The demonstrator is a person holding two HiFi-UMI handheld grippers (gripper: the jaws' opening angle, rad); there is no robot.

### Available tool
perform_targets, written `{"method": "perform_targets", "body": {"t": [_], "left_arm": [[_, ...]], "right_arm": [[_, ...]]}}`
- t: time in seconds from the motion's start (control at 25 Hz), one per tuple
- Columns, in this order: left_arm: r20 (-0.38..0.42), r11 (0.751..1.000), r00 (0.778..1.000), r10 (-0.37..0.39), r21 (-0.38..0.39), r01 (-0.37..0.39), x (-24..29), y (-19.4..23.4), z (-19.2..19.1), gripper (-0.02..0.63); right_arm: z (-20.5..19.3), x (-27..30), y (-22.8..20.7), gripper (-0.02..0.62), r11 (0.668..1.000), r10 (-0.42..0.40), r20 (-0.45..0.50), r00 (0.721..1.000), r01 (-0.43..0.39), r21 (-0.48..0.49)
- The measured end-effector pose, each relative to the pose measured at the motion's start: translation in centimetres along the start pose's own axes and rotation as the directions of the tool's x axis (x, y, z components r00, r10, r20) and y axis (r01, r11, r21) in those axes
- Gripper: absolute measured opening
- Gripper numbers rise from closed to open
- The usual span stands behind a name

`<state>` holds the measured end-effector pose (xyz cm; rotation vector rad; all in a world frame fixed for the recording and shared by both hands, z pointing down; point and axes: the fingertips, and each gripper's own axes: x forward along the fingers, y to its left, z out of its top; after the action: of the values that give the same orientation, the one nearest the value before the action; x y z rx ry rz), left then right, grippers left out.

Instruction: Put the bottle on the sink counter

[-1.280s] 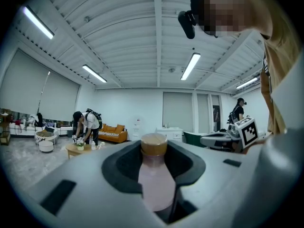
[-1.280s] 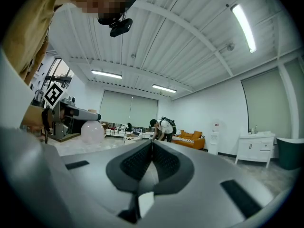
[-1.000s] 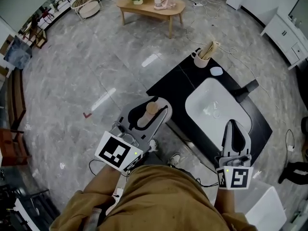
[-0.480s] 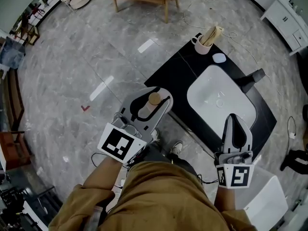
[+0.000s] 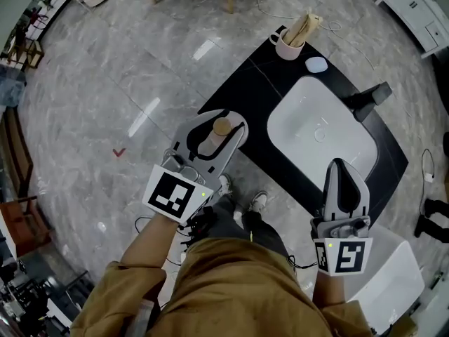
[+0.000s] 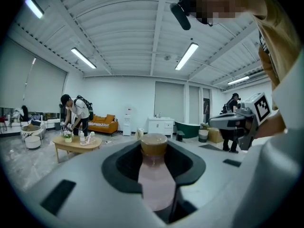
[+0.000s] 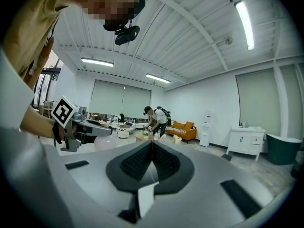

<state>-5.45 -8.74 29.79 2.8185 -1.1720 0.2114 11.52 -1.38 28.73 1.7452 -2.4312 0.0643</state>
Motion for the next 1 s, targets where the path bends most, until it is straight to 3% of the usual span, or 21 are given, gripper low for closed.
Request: {"method": "perform_targets", "body": {"t": [1.0], "left_arm": [[-0.027,0.999,0.999,-0.037,0.026,0.038,4.6,2.1,-2.8,0.129]], "right_arm": [[-2.0,2.0,-0.2,0.005,1.0,-0.023,-0.035,0.999,0.023,0.003]]}}
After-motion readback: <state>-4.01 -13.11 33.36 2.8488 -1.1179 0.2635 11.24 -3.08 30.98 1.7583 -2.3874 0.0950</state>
